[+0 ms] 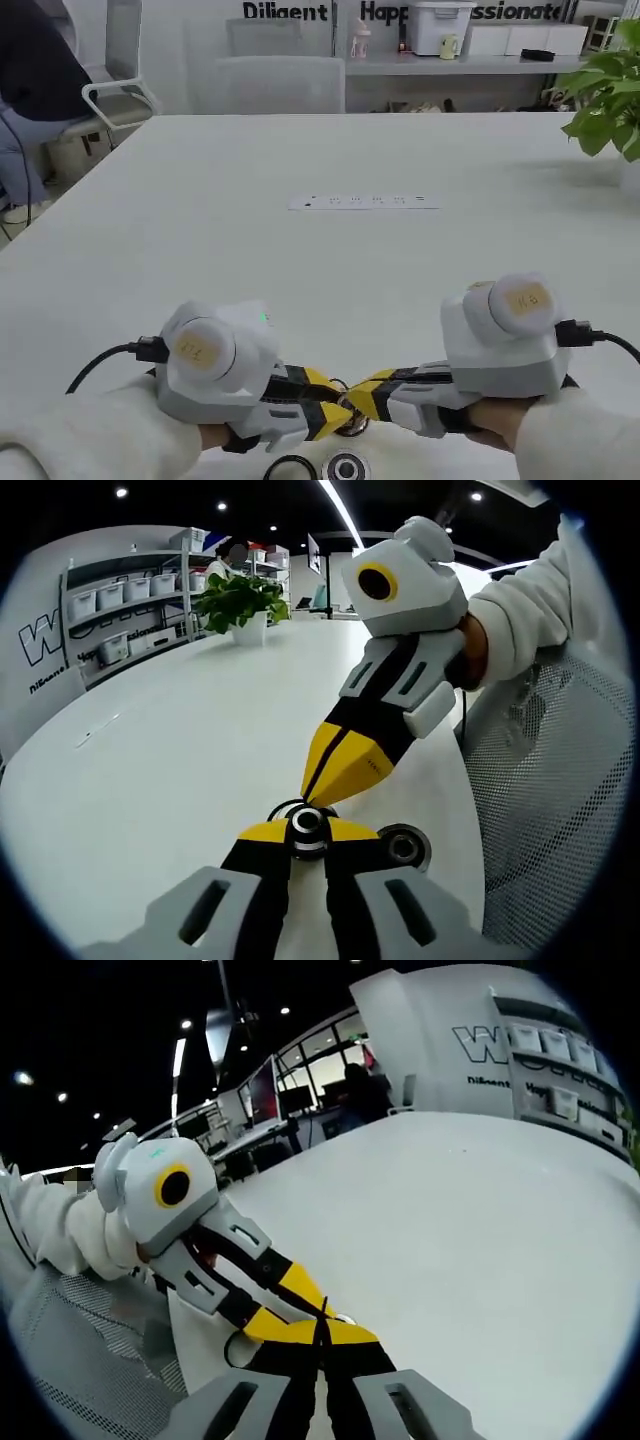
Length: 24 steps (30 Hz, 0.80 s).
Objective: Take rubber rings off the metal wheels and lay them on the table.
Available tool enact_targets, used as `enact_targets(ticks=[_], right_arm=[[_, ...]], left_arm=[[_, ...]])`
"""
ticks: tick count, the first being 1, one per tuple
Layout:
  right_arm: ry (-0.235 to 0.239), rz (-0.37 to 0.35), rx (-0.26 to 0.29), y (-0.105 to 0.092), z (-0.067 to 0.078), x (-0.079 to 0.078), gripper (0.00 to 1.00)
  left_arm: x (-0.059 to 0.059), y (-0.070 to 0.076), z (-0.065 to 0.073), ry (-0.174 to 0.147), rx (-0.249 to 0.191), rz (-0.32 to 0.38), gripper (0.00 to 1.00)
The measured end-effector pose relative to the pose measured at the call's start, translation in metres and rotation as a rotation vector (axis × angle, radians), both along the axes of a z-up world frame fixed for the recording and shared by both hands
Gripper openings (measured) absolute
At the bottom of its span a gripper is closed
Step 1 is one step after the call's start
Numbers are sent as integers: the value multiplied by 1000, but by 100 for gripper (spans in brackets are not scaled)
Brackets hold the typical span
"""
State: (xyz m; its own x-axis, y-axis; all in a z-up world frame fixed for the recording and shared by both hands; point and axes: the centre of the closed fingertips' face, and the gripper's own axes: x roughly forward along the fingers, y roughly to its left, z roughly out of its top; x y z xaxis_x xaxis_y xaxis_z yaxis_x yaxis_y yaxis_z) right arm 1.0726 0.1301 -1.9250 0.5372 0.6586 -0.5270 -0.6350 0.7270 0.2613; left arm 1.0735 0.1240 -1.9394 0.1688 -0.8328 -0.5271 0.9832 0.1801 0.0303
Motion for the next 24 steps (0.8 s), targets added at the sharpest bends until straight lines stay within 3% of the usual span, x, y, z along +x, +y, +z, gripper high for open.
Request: enact_targets(ticks=[4,11,17,24], right_arm=[[30,-9,-13,-6,-9,-1,0],[48,-26,2,-7,-9,-1,0],[56,-31,-1,-9,-10,-2,0],[66,-48,5,-11,-11,-1,0]], left_arm=[[0,0,0,0,3,6,7],[0,-1,0,6,8,6,8],[-4,-1,0,13,40,-24,12],[-5,-1,19,27,2,-29,17]])
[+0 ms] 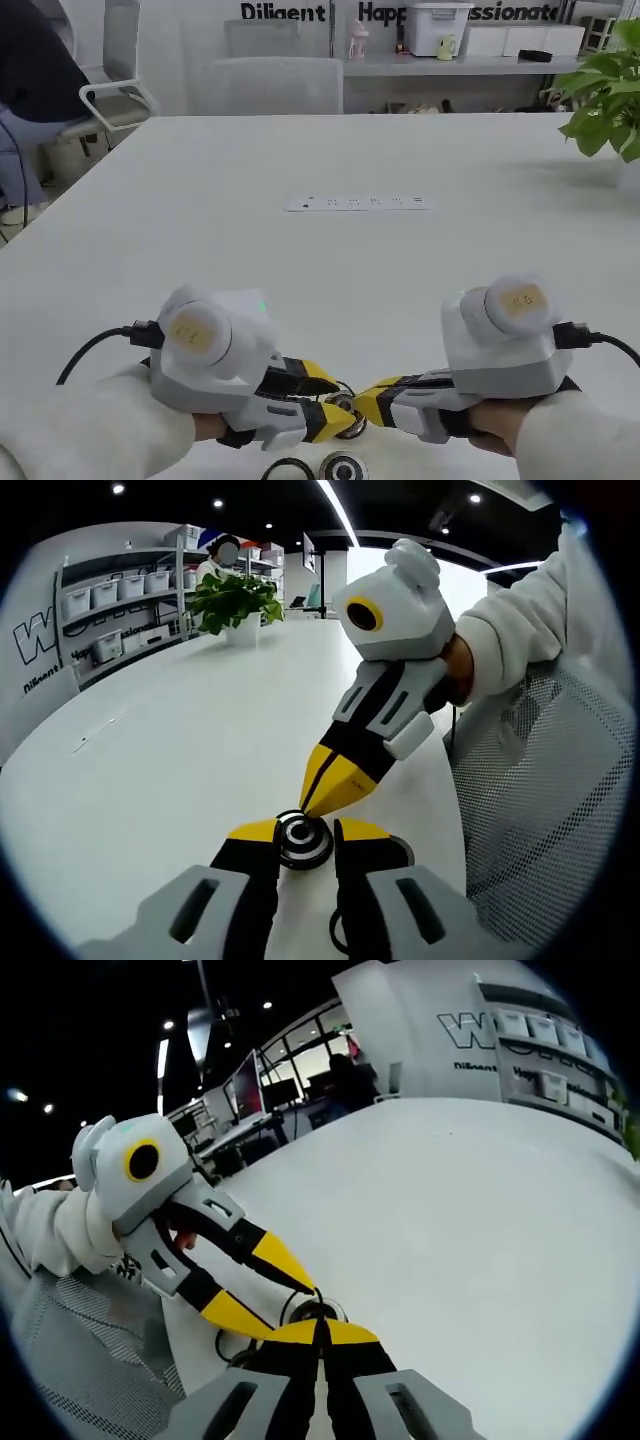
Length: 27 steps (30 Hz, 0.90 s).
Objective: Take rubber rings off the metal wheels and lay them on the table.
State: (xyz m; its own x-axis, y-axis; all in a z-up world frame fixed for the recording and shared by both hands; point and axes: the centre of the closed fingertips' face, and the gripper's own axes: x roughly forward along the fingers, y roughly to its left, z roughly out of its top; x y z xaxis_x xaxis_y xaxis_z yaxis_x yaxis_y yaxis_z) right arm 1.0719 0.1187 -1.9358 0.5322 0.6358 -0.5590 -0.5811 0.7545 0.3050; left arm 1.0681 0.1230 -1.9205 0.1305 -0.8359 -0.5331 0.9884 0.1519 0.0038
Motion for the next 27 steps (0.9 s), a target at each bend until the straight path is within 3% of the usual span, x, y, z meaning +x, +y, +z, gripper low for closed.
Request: enact_targets(ticks=[6,9,14,18,23,27], right_arm=[[4,-10,3,-2,0,1,0],[5,-12,3,-2,0,1,0],[8,-20,6,-4,1,1,0],[12,-28,13,-4,1,2,0],[15,-31,23,-4,3,2,0],[31,-36,32,-3,3,1,0]], left_arm=[[-7,0,15,-12,-13,-41,24],[-11,-2,30,-25,-45,-59,30],[-13,2,44,-52,-64,-83,39],[-17,9,47,-53,-68,-100,43],[-21,23,42,-63,-28,-119,47],[-22,33,48,-65,-39,-99,51]])
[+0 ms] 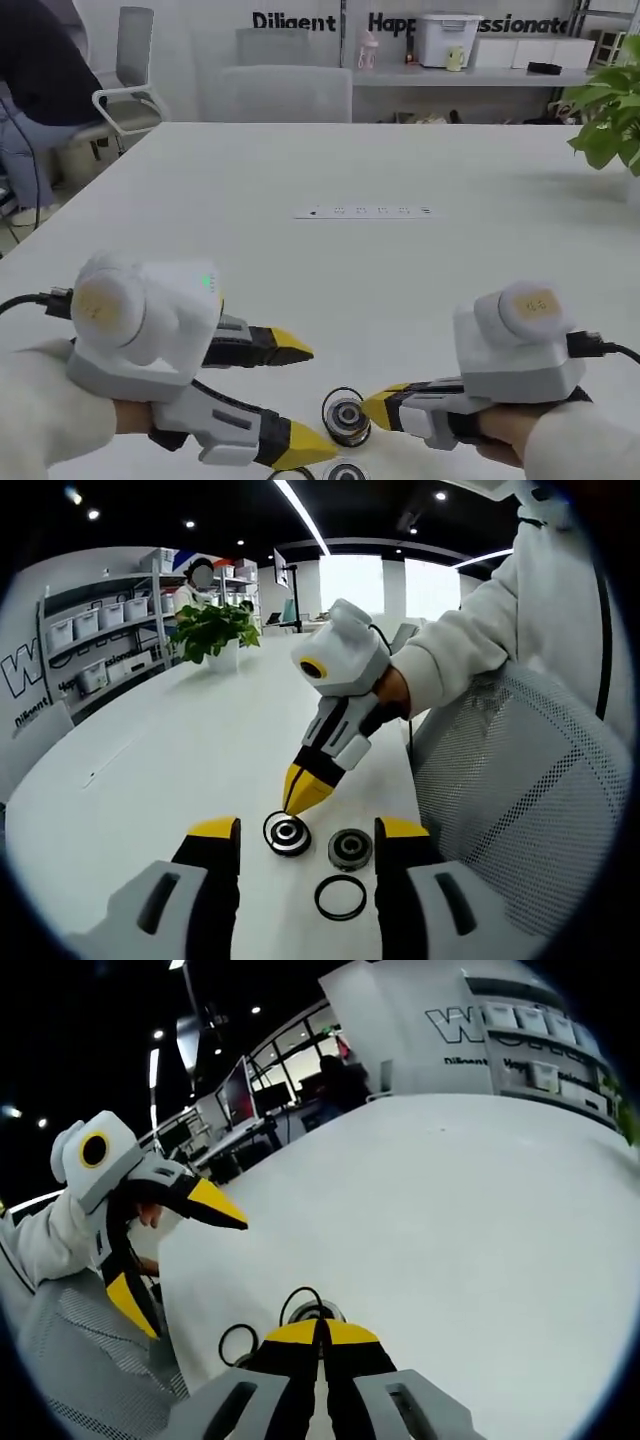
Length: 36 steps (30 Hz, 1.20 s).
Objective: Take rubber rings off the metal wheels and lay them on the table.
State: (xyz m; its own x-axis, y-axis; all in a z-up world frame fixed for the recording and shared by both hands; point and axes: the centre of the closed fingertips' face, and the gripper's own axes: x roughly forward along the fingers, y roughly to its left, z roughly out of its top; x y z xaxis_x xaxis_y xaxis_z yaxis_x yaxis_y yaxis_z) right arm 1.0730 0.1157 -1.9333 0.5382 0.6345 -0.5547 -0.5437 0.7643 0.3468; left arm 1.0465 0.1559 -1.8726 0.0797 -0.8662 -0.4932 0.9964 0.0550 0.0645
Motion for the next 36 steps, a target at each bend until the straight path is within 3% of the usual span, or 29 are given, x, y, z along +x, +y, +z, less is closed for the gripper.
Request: enact_targets(ticks=[4,9,13,26,27,28,36], right_arm=[[3,-6,10,0,2,0,0],[4,-9,27,1,5,0,0],[8,-12,36,2,7,0,0],[7,6,72,13,17,-4,0],[7,10,76,15,18,-5,0],[8,13,79,16,19,-6,0],[27,33,124,28,27,-12,0]], left_arm=[[-1,10,6,8,-27,28,51],[-4,20,7,2,-30,52,54],[-8,30,6,13,-38,79,58],[-18,59,-6,60,-57,166,70],[-18,61,-9,78,-59,171,70],[-19,62,-11,92,-57,178,72],[-22,69,-27,108,-13,185,74]])
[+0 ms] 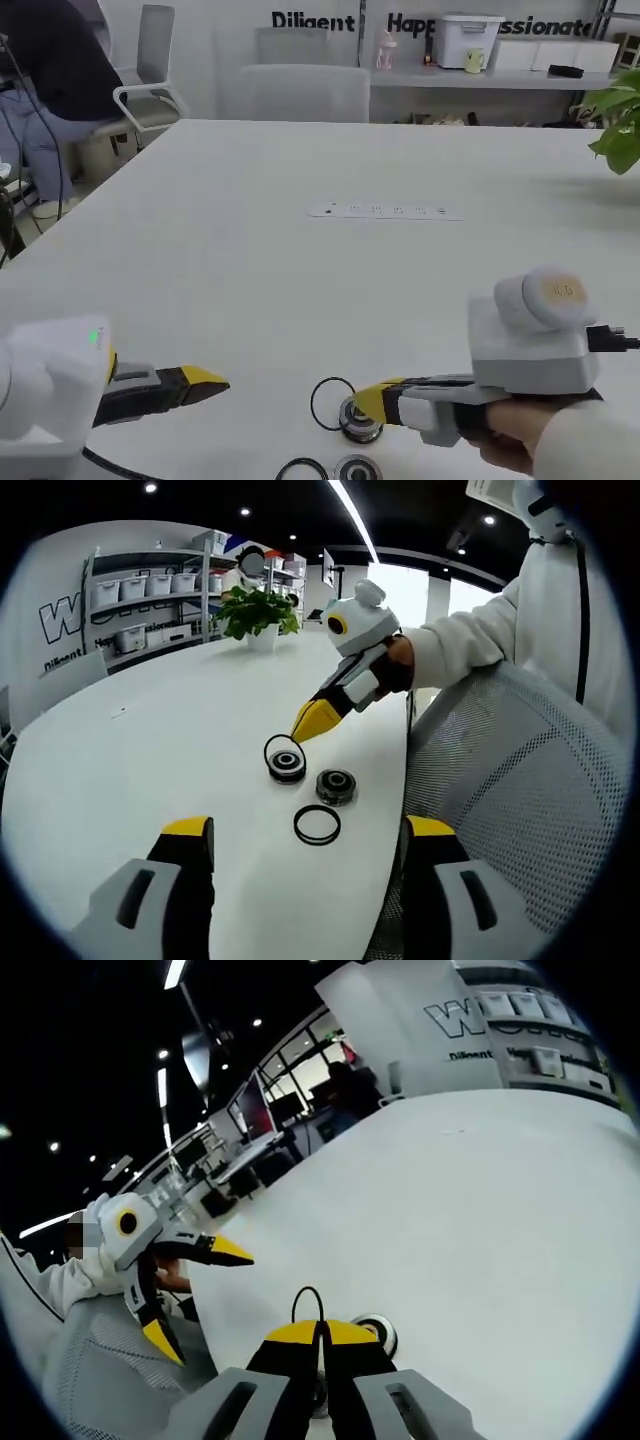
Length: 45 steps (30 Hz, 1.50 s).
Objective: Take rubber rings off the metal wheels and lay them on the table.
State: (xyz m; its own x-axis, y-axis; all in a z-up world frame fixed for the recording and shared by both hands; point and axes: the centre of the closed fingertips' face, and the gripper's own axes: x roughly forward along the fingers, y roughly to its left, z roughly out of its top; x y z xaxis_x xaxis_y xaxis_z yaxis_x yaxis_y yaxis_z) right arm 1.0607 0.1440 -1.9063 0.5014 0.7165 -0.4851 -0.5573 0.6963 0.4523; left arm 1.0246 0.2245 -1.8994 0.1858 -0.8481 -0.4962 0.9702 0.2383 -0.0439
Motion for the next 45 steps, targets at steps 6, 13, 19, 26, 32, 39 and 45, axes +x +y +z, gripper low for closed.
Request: enact_targets(ticks=[6,13,19,26,32,39,45], right_arm=[[27,46,26,18,1,-12,0],[48,120,-7,33,-8,-27,0],[58,161,-38,39,-16,-35,0],[73,181,-82,42,-29,-41,0],[86,169,-94,39,-32,-41,0],[96,156,-102,37,-35,-39,0],[90,162,-126,35,-37,-39,0]], left_arm=[[-1,0,-4,4,14,-4,75],[-3,0,-7,13,25,-7,74],[-4,0,-8,17,31,-11,74],[-5,0,-10,22,37,-16,73],[-5,1,-11,25,37,-13,72],[-4,1,-13,29,42,-15,72],[-4,2,-13,31,43,-15,71]])
